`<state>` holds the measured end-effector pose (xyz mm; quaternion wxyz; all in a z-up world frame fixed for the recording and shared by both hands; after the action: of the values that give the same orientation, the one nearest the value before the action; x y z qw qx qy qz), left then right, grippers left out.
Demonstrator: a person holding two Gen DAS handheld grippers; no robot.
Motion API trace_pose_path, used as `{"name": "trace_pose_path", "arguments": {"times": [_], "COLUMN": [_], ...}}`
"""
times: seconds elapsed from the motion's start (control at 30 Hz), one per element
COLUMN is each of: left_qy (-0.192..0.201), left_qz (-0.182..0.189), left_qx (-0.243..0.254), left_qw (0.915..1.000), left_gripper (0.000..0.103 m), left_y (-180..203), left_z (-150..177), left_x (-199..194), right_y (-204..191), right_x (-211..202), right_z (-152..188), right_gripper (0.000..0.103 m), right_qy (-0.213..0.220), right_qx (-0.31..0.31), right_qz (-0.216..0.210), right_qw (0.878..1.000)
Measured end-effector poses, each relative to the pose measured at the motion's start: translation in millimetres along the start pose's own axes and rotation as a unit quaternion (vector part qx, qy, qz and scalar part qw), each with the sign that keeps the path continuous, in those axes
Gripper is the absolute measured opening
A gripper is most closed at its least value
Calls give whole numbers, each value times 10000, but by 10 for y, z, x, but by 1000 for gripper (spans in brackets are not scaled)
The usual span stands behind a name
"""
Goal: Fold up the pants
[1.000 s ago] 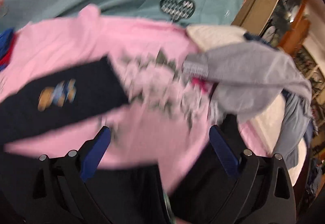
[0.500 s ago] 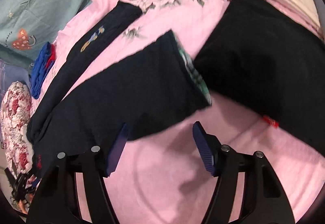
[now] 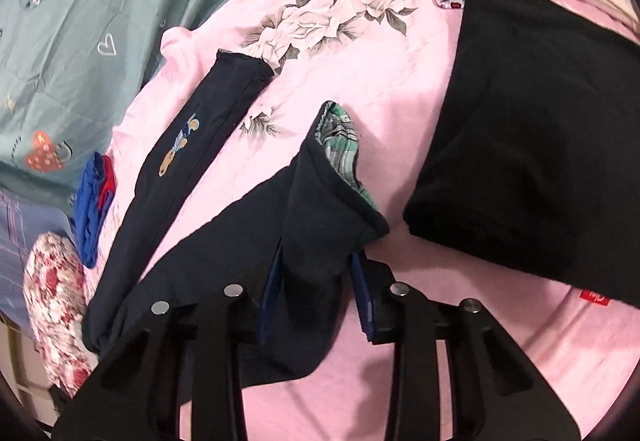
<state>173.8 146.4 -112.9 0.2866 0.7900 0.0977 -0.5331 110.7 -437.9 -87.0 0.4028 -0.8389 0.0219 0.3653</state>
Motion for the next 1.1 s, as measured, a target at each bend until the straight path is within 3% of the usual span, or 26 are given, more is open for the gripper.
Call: {"name": "trace_pose_path", "arguments": {"times": [0.03,0.07,0.1,0.23,0.3,0.4,0.5,0.53,0.57,0.63,0.67,0.7,0.73,0.83,0.93,1.03,1.1], "left_qy": [110,192,298,952,1079,1104,872,715,604,365,406,660,937,1774,2295,2729,2685], "left_qz": [-161,-270,-370,-159,-82,-125,-279,-467,-776,-1428,-1509,-1681,-1824,-1920,-1690,-1444,-1341], "left_qx": [98,180,263,608,604,628,763,821,869,819,743,617,515,417,597,1058,1341], "left_qw": [9998,9993,9985,9935,9923,9918,9929,9930,9913,9857,9849,9816,9774,9643,9567,9452,9444], "left_gripper": [11,11,10,10,10,10,12,23,27,35,46,70,77,84,87,95,95], "left_y": [29,33,41,152,136,18,-166,-270,-376,-577,-649,-733,-778,-749,-452,24,318], "left_z": [16,31,40,65,88,151,290,345,383,417,406,363,318,140,-79,-382,-566], "left_x": [-23,-58,-115,-610,-819,-941,-834,-716,-611,-449,-460,-555,-669,-1056,-1217,-1142,-919], "right_y": [-13,-38,-66,-281,-373,-329,-99,62,180,452,443,414,378,54,-264,-512,-639], "right_x": [7,20,17,-382,-624,-928,-1045,-1011,-967,-833,-856,-934,-1001,-1306,-1418,-1092,-819], "right_z": [0,7,11,-56,-56,50,263,370,437,583,583,543,502,276,81,-59,-154], "right_gripper": [15,8,8,8,8,8,8,9,12,18,37,47,55,57,65,69,74], "right_qy": [-34,-113,-158,195,263,107,-127,-293,-408,-729,-619,-452,-285,603,1369,1115,980], "right_qx": [-4,-24,-30,-314,-456,-469,-377,-302,-280,-322,-412,-514,-629,-1195,-1461,-1552,-1596], "right_qz": [40,4,-12,-263,-404,-288,-118,76,244,977,944,1251,1444,1681,1342,820,533], "right_qw": [10000,9999,9999,9990,9978,9984,9991,9991,9985,9920,9928,9898,9871,9766,9705,9781,9809]}}
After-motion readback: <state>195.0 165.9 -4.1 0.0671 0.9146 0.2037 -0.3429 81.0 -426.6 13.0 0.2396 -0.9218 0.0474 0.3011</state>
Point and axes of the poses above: each gripper's, at about its wrist camera, not at the fingertips, and x roughly the way its jaws point, y to its right, z to its underside, the point moved 6 cm from there along x, roughly the way its jaws point, and after that the axes turned 14 degrees about -z, right-handed, at the moved point
